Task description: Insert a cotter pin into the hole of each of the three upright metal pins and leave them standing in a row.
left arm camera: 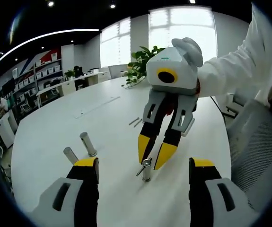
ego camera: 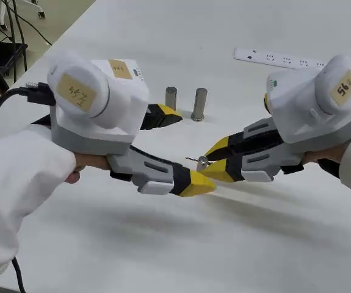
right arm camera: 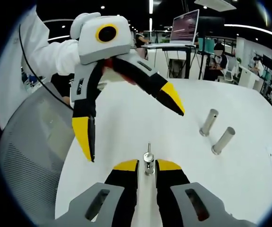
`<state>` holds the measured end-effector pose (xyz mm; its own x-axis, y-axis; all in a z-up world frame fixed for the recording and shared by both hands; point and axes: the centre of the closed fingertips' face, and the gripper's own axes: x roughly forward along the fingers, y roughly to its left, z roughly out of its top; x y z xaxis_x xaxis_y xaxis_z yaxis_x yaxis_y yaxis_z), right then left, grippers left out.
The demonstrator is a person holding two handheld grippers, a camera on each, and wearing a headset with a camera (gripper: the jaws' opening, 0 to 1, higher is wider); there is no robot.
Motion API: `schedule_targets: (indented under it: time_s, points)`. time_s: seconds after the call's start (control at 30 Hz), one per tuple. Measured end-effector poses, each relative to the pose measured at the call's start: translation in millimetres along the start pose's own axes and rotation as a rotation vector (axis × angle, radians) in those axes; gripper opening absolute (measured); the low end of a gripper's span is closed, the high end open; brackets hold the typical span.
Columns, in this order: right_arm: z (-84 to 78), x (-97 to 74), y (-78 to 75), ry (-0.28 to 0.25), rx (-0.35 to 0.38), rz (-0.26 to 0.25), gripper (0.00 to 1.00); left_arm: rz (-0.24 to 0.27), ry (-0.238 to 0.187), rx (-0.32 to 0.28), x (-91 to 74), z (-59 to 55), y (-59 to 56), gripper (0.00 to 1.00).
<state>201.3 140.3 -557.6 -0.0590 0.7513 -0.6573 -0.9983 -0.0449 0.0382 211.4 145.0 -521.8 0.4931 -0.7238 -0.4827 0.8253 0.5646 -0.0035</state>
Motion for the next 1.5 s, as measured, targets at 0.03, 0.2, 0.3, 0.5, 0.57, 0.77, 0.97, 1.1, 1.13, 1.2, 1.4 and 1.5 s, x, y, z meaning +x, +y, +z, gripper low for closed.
schedule_targets:
  time_s: [0.03, 0.2, 0.3, 0.5, 0.57, 0.77, 0.97, 1.1, 1.13, 1.2, 1.4, 1.5]
  points:
    - [-0.1, 0.6, 0.4, 0.000, 0.000, -0.001, 0.09, -0.002, -0.001, -0.003, -1.4, -0.4, -1.2, 0.79]
    - [-1.7, 5.1, 0.7, 0.010, -0.011, -0.008, 0.08, -0.004, 0.009, -0.024, -6.6, -8.0, -6.9, 0.87]
    - [-0.8, 6.4, -0.5, 0.008, -0.006, -0.010, 0.08, -0.009, 0.001, -0.068, -7.6, -12.8, -10.0, 0.93]
    - [-0.5, 8.2, -3.2, 0.012, -0.017, -0.015, 0.09, -0.003, -0.012, -0.118, -9.3, -19.1, -12.0, 0.99]
    - [-1.1, 9.0, -2.9, 0.016, -0.020, -0.012, 0.08, -0.002, -0.014, -0.125, -9.8, -20.0, -12.7, 0.99]
    - [-1.5, 10.5, -5.3, 0.012, -0.035, -0.016, 0.05, 0.004, -0.020, -0.135, -11.1, -20.5, -13.0, 0.99]
    - [-2.4, 9.6, -4.7, 0.014, -0.050, -0.007, 0.04, 0.009, -0.019, -0.139, -12.2, -21.7, -12.7, 0.99]
    - [-2.5, 9.3, -4.8, 0.017, -0.055, -0.007, 0.04, 0.012, -0.013, -0.140, -12.2, -23.8, -12.6, 0.98]
    - [-2.5, 9.2, -5.0, 0.017, -0.058, -0.008, 0.04, 0.011, -0.012, -0.140, -12.2, -24.1, -12.8, 0.98]
    - [-2.3, 9.2, -5.4, 0.020, -0.067, -0.011, 0.04, 0.011, -0.010, -0.141, -12.2, -24.8, -13.1, 0.98]
    - [-2.2, 8.7, -10.1, 0.037, -0.079, -0.004, 0.04, 0.017, -0.011, -0.157, -12.4, -25.7, -11.1, 0.99]
    - [-2.4, 7.5, -13.7, 0.043, -0.086, -0.008, 0.04, 0.020, -0.011, -0.159, -12.4, -25.6, -10.4, 0.99]
